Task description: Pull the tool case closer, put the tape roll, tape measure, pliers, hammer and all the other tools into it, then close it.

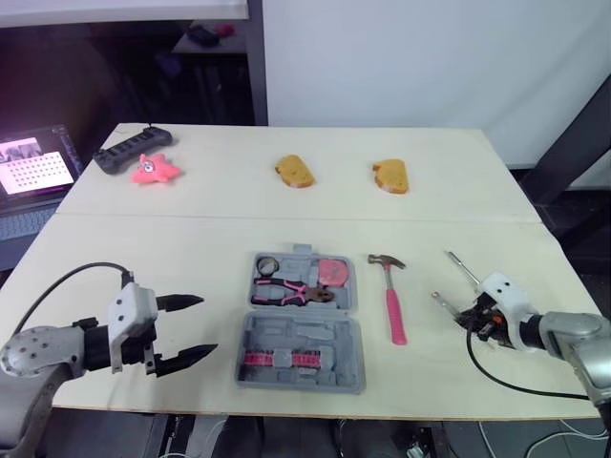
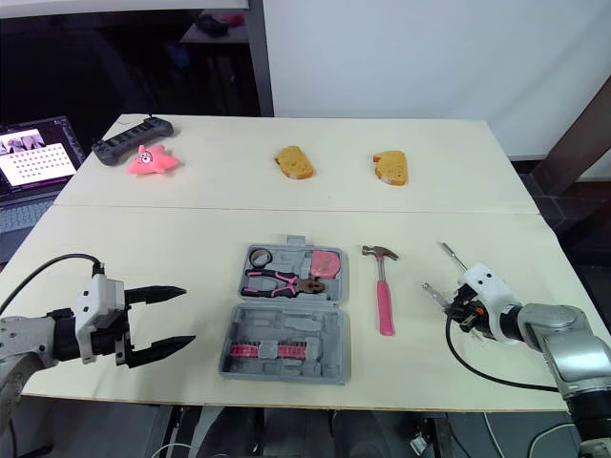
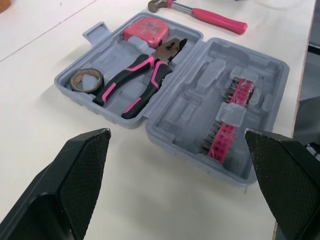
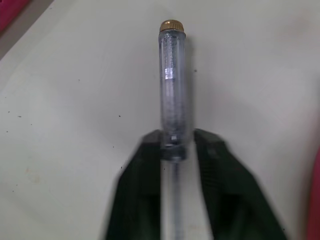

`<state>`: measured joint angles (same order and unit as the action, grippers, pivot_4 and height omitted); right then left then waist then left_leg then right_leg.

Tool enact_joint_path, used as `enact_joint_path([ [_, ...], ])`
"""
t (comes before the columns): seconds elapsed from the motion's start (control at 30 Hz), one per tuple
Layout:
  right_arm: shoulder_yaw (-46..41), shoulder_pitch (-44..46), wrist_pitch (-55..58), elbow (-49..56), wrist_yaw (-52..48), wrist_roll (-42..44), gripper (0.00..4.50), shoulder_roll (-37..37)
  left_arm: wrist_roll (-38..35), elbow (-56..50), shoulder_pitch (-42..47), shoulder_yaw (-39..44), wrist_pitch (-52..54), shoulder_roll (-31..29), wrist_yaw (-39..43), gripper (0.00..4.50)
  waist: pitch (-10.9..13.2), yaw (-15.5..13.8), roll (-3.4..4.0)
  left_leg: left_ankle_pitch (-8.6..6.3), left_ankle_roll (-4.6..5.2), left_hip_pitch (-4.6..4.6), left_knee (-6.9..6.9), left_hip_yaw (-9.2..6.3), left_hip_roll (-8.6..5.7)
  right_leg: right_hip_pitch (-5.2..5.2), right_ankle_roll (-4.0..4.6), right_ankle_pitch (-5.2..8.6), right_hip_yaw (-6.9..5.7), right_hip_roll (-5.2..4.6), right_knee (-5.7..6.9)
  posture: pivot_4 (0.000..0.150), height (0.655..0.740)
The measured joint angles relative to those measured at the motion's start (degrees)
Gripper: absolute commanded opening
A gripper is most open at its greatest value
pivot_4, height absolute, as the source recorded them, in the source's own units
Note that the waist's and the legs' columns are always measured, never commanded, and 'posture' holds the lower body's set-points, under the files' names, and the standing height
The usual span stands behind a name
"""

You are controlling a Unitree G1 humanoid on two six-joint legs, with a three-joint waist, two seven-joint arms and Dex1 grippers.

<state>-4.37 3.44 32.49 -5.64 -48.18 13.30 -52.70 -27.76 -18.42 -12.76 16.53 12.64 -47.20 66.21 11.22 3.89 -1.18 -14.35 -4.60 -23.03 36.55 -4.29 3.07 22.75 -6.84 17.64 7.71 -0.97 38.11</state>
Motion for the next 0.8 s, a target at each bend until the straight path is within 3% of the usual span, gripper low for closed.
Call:
enact_joint_path([
  [0.17, 0.3, 0.1, 4.5, 3.6, -1.3, 0.5, 0.02, -0.7, 0.2, 0.4, -0.3, 0.0, -0.7, 0.0, 0.1, 4.50, 0.0, 0.0, 0.05, 0.00, 0.00, 0.00, -0.01, -0.01, 0.00, 0.01, 0.00, 0.00, 0.00, 0.00, 0.01, 0.150, 0.7314],
  [0.3, 4.3, 6.3, 11.7, 12.9, -4.3, 0.6, 0.02, -5.8, 0.3, 1.1, -0.6, 0.1, -1.1, 0.0, 0.3, 4.50, 0.1, 0.4, 0.30, 0.00, 0.00, 0.09, -0.07, 0.02, 0.02, 0.06, -0.01, -0.01, 0.04, 0.03, 0.06, 0.150, 0.7314],
  [0.37, 10.6, 14.4, 13.0, 19.9, -7.5, -2.3, 0.02, -10.6, 0.7, 1.7, -0.9, 0.2, -1.9, 0.0, 0.6, 4.50, 0.1, 0.4, 0.45, 0.00, 0.00, 0.17, -0.19, 0.03, 0.03, 0.09, 0.01, 0.00, 0.04, 0.03, 0.07, 0.150, 0.7314],
  [0.47, 19.2, 27.3, 17.8, 26.3, -12.6, -4.2, 0.02, -11.9, 0.9, 2.0, -1.2, 0.8, -2.2, -0.1, 0.7, 4.50, 0.2, 0.2, 0.46, 0.00, 0.00, 0.16, -0.34, 0.03, 0.05, 0.20, 0.02, 0.01, 0.03, 0.04, 0.05, 0.150, 0.7314],
  [0.67, 42.3, 53.9, 30.9, 27.9, -23.8, -7.5, 0.02, -5.9, 1.0, 0.1, -5.6, 3.8, -2.5, 0.3, -0.9, 4.50, 0.2, -0.1, 0.44, 0.02, -0.04, -0.38, -0.28, 0.04, 0.01, 0.70, -0.01, -0.02, -0.05, -0.11, 0.05, 0.150, 0.7314],
  [0.8, 49.7, 62.5, 38.5, 25.9, -24.5, -7.9, 0.02, 1.3, 1.0, -2.8, -9.6, 6.2, -2.8, 1.1, -2.3, 4.50, 0.2, 0.1, 0.44, 0.02, -0.04, -0.38, -0.34, 0.01, 0.00, 0.74, 0.01, -0.03, -0.13, -0.13, 0.10, 0.150, 0.7314],
])
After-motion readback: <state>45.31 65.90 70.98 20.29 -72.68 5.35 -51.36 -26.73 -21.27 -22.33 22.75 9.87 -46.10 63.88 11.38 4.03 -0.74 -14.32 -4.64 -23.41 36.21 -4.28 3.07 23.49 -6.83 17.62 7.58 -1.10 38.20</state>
